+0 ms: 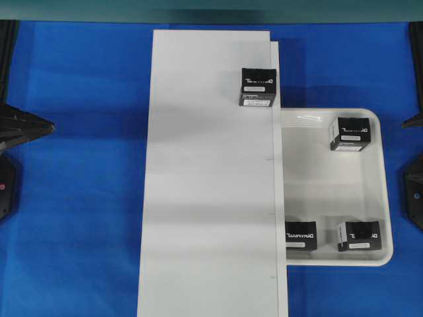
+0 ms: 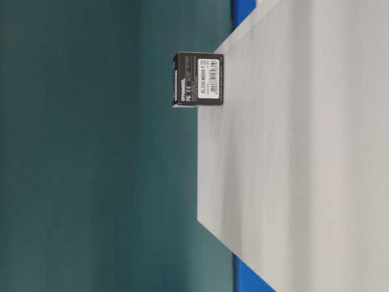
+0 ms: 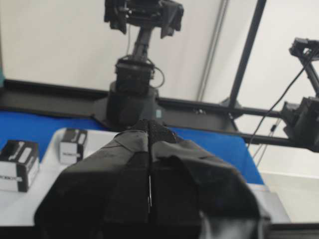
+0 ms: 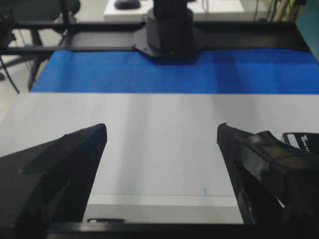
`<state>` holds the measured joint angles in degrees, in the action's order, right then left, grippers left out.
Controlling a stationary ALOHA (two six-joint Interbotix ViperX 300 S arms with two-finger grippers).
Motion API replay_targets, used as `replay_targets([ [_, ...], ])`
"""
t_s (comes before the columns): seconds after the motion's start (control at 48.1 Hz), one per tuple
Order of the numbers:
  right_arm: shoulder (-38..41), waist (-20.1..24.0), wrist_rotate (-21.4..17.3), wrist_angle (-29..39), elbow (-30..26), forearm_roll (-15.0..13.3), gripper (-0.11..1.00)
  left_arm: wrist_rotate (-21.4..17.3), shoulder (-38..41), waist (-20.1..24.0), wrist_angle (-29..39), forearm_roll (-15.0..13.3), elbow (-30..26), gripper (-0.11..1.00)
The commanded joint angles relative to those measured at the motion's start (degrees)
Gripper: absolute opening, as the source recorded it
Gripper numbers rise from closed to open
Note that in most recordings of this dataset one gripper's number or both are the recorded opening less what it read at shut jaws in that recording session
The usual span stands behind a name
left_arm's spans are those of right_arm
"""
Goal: Place the box from the white plastic tray onto the white base.
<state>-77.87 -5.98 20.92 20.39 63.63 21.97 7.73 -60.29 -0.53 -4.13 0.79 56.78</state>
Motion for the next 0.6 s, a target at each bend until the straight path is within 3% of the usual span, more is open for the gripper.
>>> replay_targets([
  [0.0,0.7,-0.3,0.2,-1.2,0.6,-0.2,0.95,-0.3,0.7,-0.1,-1.0,0.2,-0.3,-0.07],
  [0.395,0.2,-0.9,0.2,-4.0,2.1,-0.4,0.95,0.5,1.1,-2.3,-1.9,0.2,-0.4,-0.07],
  [0.582,-0.8,-0.9,0.5,-4.0,2.0,-0.4,0.95,3.0,-0.2,-3.3,-1.7,0.2,-0.5,-0.07],
])
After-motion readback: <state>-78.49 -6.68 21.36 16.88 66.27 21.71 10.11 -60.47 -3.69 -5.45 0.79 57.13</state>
